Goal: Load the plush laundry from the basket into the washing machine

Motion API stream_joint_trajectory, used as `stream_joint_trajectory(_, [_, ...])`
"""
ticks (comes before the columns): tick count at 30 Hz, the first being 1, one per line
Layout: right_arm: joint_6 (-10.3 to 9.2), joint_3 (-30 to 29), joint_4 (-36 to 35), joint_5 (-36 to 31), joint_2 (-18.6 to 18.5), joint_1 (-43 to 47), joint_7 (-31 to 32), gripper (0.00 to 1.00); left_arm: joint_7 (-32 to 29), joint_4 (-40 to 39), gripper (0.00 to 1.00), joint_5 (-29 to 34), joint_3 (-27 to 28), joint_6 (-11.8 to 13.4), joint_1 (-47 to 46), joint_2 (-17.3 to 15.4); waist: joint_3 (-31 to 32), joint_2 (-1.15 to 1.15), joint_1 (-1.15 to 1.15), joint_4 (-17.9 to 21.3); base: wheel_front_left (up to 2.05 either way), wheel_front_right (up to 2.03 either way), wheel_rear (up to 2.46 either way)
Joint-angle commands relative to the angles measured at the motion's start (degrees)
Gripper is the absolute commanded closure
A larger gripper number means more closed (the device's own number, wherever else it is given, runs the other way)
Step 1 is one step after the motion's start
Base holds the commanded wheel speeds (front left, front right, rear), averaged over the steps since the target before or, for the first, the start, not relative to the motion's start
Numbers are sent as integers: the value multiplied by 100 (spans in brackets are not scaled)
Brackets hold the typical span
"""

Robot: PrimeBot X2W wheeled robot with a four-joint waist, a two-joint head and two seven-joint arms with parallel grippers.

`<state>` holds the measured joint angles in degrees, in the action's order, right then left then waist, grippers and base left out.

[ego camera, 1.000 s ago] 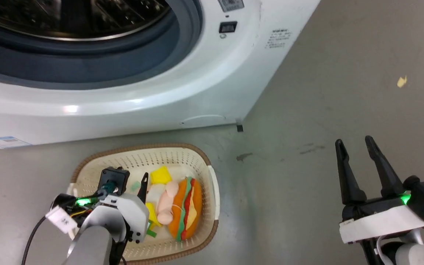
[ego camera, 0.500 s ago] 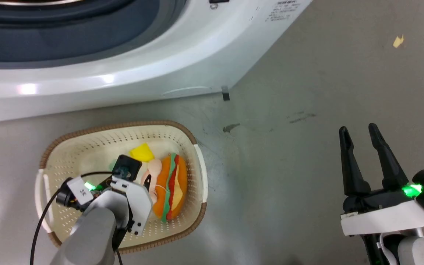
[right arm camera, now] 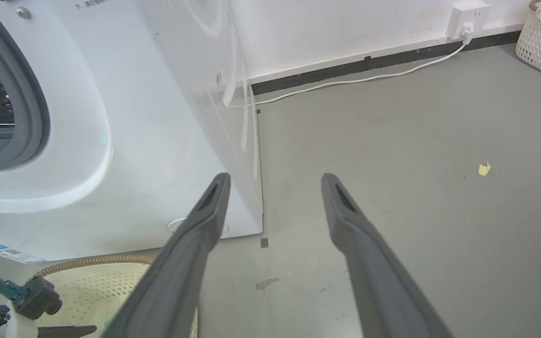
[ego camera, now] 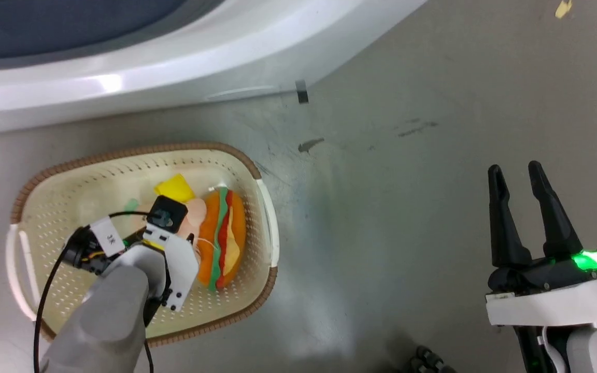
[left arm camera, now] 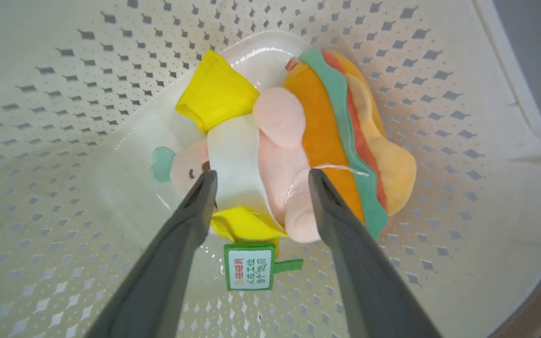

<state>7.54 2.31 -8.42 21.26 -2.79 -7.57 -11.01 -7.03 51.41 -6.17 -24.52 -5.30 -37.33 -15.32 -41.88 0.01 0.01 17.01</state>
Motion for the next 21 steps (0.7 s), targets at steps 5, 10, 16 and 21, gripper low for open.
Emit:
stream_joint_trajectory(5, [-4, 23, -141, 212, -7, -165, -115, 0, -26, 492, 0, -38, -367, -70, -534, -111, -392, -1, 0, 124, 0, 0, 0])
stream_joint_trajectory(10, [-5, 1, -217, 327, -8, -207, -175, 0, -20, 848, 0, -43, -592, -100, -882, -164, -661, -1, 0, 209, 0, 0, 0])
stream_joint_trajectory(16, [-5, 3, -288, 452, -8, -266, -247, 0, -6, 1270, 0, -40, -866, -90, -1231, -202, -976, -1, 0, 299, 0, 0, 0])
stream_joint_trajectory(21, [-5, -7, -361, 560, -9, -319, -306, 0, -10, 1620, 0, -118, -1031, -112, -1477, -228, -1202, -1, -1, 373, 0, 0, 0])
